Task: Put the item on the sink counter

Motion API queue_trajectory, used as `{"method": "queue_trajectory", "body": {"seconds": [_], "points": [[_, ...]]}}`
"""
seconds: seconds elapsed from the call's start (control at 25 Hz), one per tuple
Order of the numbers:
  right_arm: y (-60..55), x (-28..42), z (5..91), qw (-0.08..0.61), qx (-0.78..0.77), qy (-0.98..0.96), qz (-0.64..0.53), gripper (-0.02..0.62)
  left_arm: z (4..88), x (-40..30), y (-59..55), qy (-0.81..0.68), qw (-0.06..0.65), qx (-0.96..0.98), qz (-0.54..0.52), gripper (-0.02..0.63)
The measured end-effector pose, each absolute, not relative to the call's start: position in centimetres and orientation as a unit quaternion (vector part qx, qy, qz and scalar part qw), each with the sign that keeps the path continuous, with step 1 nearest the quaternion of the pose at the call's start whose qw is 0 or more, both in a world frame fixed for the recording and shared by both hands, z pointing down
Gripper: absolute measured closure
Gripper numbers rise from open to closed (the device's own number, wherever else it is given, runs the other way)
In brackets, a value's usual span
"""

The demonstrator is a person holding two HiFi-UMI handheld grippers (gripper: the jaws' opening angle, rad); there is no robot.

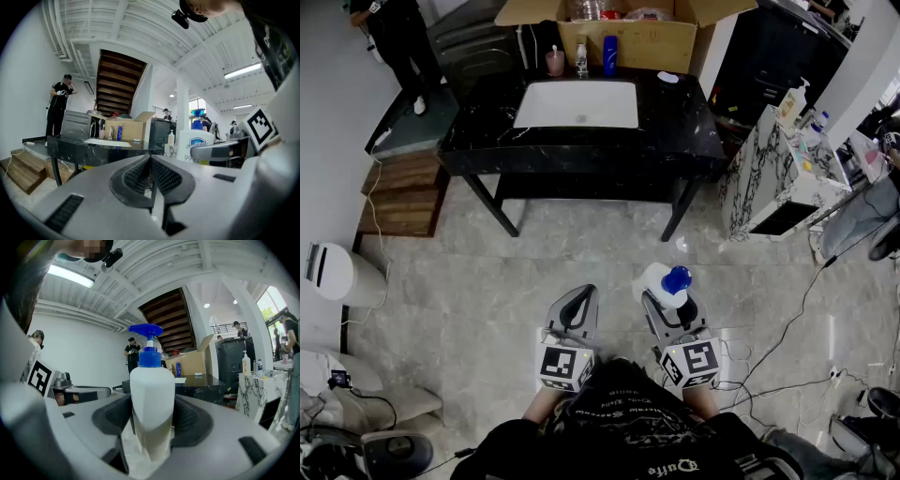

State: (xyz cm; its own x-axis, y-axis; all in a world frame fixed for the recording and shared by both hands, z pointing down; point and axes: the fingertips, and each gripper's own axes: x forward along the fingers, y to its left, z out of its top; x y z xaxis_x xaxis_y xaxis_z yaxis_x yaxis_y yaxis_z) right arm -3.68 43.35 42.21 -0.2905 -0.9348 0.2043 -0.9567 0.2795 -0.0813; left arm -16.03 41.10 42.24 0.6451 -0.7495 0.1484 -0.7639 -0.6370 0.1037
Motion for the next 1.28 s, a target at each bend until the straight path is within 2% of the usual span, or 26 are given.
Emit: {"method": "queue_trajectory", "body": {"seconds": [0.36,0.52,0.72,1.04,1.28], "points": [[42.3,-6.0,42.3,0.076,0.604,-0.789,0.085,0.341,42.1,-19.4,39.8,-0.416,0.074,0.905,0.044,0.598],[41.6,-6.6,42.1,0.042,0.621,-0.777,0.093,0.337,42.7,-21.1,39.2,-0.414,0.075,0.906,0.040,0.598],[41.2,-7.7,42.0,0.039,0.627,-0.772,0.091,0.337,43.1,-22.7,38.2,-0.410,0.078,0.908,0.038,0.598],[39.9,-7.9,43.0,0.051,0.619,-0.778,0.091,0.337,44.4,-22.1,36.9,-0.405,0.087,0.909,0.040,0.598],[35.9,-5.6,43.5,0.046,0.611,-0.784,0.099,0.337,44.6,-19.9,33.8,-0.412,0.087,0.906,0.046,0.598]]}}
